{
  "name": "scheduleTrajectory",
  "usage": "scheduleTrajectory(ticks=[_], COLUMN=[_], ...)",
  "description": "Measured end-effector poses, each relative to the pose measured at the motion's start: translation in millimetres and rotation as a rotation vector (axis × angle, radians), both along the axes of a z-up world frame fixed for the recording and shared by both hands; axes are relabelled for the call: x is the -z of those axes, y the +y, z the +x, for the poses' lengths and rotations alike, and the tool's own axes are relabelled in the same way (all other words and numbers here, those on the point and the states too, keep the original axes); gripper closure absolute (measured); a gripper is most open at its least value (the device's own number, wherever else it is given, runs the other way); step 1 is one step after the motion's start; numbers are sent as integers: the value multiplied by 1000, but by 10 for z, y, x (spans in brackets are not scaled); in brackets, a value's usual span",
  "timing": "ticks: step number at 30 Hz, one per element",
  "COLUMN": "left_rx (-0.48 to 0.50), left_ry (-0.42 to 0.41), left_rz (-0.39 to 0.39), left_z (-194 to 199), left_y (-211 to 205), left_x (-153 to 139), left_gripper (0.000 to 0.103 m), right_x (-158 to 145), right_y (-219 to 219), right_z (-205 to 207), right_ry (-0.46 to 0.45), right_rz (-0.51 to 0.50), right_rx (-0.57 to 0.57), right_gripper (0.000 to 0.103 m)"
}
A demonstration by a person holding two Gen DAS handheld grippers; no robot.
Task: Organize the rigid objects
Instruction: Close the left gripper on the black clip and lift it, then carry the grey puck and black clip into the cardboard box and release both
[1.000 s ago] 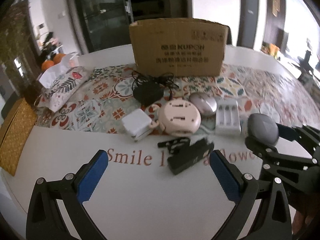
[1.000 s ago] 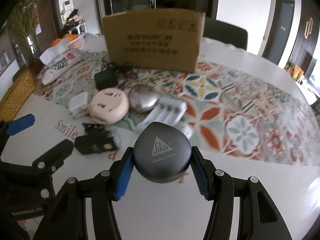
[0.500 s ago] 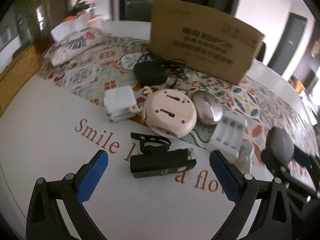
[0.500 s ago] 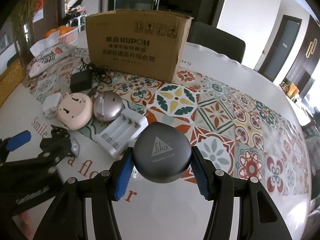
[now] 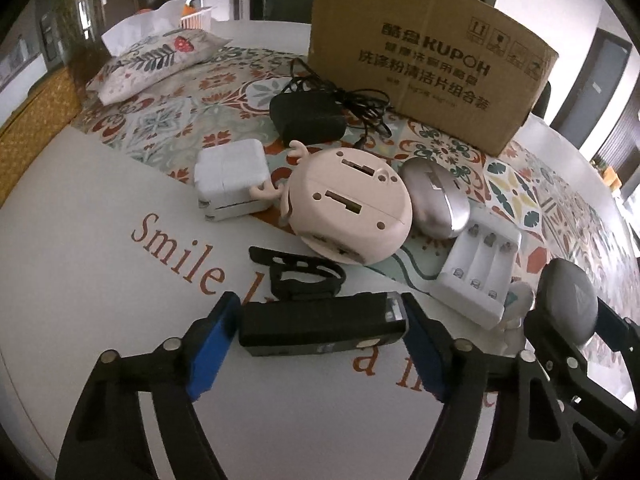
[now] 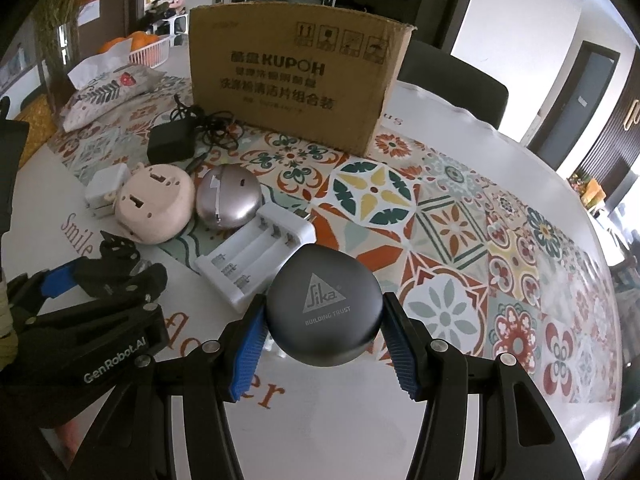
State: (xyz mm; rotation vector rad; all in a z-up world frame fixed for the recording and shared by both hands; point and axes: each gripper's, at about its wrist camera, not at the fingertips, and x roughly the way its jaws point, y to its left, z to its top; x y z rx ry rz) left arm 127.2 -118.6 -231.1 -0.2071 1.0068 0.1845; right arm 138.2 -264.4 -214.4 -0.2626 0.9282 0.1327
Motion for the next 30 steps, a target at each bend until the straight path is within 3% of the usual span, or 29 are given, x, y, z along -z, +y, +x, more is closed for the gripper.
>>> scheduleTrajectory(ticks=[17, 30], left_rx=[163, 238], left_ry=[7, -92], left_rz=[91, 105], left_z=[-155, -105], left_y=[221, 474], left_x=[-90, -636], left_gripper=[30, 30], right_x=[-7, -357], right_y=[156, 233], right_z=[-144, -165], right_ry=[30, -13], right_rz=[52, 162], right_rx=[72, 192], right_gripper=[46, 46])
